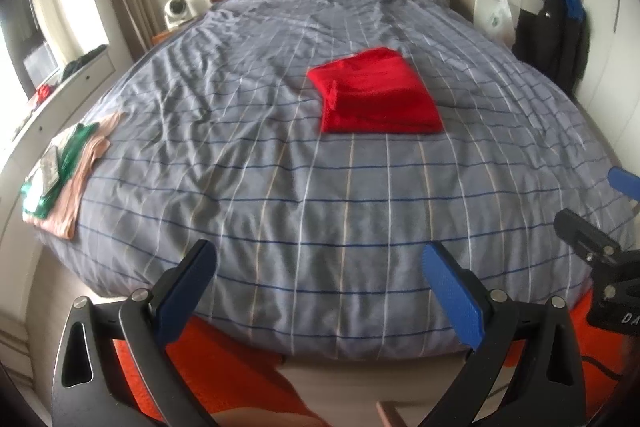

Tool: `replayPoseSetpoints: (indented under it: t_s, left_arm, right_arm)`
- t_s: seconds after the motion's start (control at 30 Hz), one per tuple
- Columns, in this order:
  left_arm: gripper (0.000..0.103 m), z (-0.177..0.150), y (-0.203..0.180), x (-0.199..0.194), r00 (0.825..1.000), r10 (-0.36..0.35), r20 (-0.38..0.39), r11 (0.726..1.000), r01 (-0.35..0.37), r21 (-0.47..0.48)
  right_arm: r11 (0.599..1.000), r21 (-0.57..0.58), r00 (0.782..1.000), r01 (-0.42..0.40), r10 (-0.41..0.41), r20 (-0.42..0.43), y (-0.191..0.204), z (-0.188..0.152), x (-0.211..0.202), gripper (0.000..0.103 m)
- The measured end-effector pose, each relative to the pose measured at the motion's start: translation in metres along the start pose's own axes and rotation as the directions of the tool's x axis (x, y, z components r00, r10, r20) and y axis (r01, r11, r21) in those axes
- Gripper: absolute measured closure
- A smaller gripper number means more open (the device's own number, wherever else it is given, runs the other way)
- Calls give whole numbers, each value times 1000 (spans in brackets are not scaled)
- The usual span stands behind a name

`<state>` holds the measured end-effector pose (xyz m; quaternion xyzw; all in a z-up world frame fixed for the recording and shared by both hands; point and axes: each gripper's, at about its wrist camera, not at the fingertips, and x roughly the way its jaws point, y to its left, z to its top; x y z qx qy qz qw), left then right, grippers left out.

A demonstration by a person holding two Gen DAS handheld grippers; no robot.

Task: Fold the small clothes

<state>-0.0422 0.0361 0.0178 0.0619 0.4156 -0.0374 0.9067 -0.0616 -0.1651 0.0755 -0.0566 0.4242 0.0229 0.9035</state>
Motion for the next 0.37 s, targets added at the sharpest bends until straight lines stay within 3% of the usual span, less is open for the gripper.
replayPoseSetpoints:
  t_s: [0.37]
  left_arm:
    - [1,2,3,-13,998,-1,67,1000,3,-23]
  right_arm:
    - [1000,-5,1000,-8,8,0,1,-1,0,1]
